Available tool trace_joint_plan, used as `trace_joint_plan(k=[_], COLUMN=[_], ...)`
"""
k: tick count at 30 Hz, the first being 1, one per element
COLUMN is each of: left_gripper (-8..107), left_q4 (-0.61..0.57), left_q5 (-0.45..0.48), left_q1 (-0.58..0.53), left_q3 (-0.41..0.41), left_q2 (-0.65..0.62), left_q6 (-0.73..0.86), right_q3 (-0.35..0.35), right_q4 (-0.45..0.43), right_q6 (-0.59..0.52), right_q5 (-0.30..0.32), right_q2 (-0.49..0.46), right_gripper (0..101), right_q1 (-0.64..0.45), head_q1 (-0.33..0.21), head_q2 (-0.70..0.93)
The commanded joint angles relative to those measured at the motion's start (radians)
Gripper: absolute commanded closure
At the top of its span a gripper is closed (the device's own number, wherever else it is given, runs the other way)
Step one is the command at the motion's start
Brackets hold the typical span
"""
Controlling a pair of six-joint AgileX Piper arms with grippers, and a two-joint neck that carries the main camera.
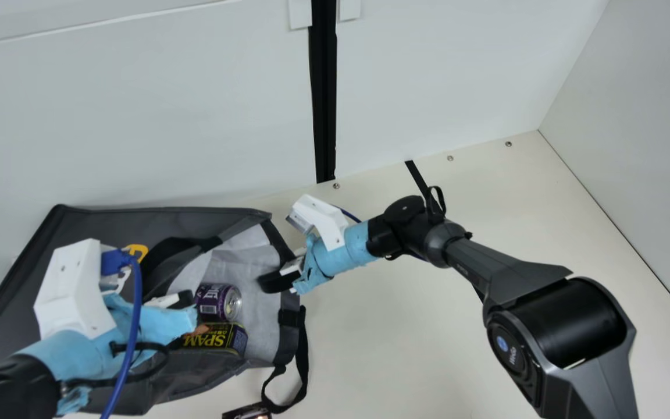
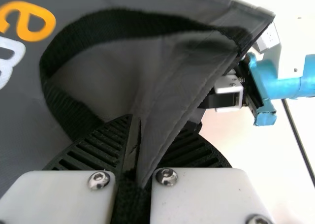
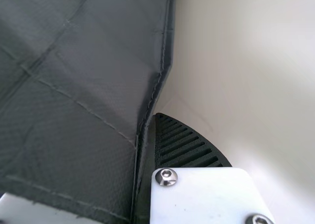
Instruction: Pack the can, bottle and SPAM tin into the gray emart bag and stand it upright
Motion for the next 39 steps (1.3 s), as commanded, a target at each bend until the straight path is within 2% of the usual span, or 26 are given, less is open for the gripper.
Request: trace_joint_plan(k=[1,23,39], left_gripper=[107,107,107], left_q4=[-0.018,-0.206,-0.246], left_q5=[0.000,-0.001,0.050], left_q1=[-0.002,0.019,0.053], left_q3=[-0.004,-0.157,-0.181], left_q2=[0.008,0.080,0.007], left_q6=[0.022,0.305,0.446], right_q3=[0.013,0.160,0.284], right_q4=[0.010,0.068,0.180], right_q6=[-0.009,-0.084,-0.042], right_q5=[0.015,0.176,0.178], right_q2=[-0.015,-0.260,-0.512], right_gripper=[101,101,101], right_q1=[-0.012,-0.161,-0.162], head_q1=[-0.023,-0.023,-0.023], head_q2=[-0.001,-0.001,-0.001])
